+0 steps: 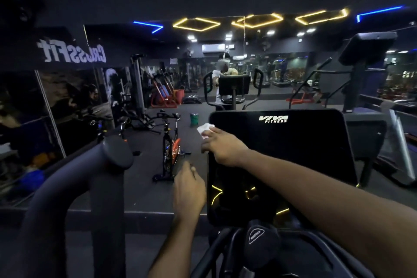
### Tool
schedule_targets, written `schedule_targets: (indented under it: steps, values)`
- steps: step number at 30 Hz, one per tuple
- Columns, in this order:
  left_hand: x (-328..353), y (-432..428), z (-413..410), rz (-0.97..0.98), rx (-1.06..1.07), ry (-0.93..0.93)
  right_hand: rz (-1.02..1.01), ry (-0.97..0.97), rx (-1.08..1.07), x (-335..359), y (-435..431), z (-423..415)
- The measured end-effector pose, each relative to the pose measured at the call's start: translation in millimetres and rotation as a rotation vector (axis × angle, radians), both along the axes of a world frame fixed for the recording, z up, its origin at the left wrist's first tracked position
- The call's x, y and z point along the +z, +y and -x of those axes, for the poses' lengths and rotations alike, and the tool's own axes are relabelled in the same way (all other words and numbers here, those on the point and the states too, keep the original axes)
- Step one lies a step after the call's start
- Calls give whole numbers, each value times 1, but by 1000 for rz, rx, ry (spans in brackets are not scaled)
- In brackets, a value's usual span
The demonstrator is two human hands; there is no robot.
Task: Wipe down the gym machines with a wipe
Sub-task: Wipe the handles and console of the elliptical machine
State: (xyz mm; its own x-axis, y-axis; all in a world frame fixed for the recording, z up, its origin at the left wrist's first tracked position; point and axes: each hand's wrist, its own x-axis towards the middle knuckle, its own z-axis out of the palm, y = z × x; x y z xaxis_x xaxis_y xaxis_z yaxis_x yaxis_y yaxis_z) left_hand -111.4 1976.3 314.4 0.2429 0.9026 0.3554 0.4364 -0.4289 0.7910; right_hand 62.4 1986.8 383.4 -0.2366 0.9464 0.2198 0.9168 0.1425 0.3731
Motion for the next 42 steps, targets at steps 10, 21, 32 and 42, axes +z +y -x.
schedule_targets:
  steps: [10,21,32,42]
  values:
    - [-23,-26,24,95,-109,151,268,-30,289,-73,-36,23]
    - [-4,-41,19,-23,-282,164,-482,552,-507,-31,-110,-31]
    - [29,-68,40,-217,-330,122,-536,1212,-551,-10,-154,39]
    - [77,-99,128,-438,-361,-30,-639,1450,-153,11,-168,167]
